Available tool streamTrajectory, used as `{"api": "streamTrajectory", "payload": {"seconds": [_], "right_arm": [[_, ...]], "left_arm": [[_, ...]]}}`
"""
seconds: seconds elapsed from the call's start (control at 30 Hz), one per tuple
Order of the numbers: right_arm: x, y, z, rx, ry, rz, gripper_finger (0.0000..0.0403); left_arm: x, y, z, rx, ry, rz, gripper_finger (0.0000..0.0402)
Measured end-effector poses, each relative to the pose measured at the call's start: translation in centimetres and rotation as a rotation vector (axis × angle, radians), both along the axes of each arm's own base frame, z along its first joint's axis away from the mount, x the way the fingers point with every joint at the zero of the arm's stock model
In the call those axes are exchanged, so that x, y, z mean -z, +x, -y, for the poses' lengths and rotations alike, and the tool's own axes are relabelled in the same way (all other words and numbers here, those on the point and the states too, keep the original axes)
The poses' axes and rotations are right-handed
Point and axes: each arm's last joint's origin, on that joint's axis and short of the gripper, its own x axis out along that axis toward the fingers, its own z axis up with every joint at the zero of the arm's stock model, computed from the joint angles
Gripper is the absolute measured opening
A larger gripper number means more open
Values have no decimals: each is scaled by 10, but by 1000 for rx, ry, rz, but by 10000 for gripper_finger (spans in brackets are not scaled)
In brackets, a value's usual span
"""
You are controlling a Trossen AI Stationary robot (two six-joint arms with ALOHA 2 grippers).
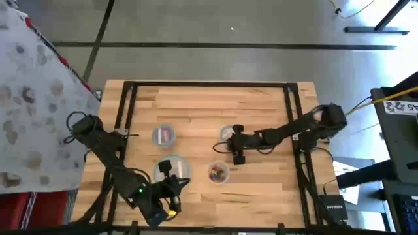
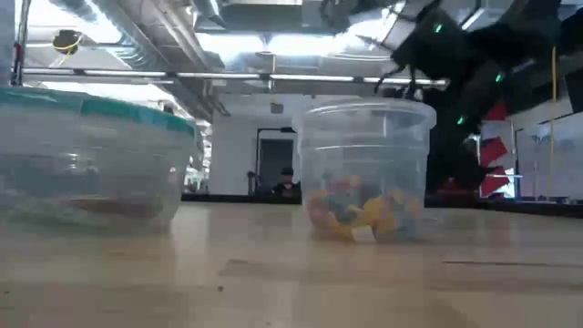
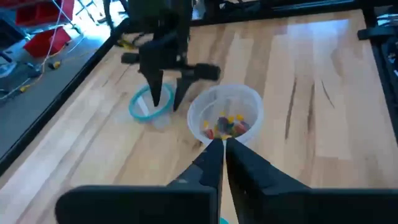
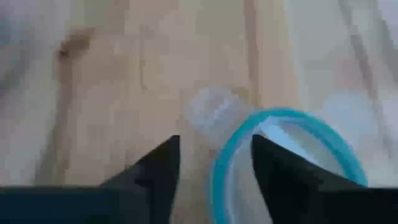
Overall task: Sort candy
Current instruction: Close the top small transparent bin
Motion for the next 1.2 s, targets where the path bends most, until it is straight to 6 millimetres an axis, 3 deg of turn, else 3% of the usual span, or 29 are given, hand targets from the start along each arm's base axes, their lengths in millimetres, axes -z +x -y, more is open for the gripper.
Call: {"api": "streamTrajectory", "payload": {"seconds": [0.1,0.17,0.43,0.6,0.77,0.97,1.1,1.2], "right_arm": [[11,5,4,25,6,7,219],[16,6,4,53,6,1,200],[19,5,6,123,-17,-8,24],[11,-1,-2,137,-34,-12,25],[-14,-17,-19,103,-79,-28,20],[-68,-33,-48,42,-96,137,16],[-109,-33,-77,-72,-69,288,8],[-127,-28,-99,-177,-7,323,5]], "left_arm": [[0,0,0,1,1,-1,3],[0,0,0,2,0,-2,3],[0,0,0,3,-4,-2,3],[0,0,0,3,-7,-2,3],[0,0,0,0,-12,0,3],[0,0,0,-1,-11,0,3],[0,0,0,-1,-12,1,3],[0,0,0,-3,-14,2,3]]}}
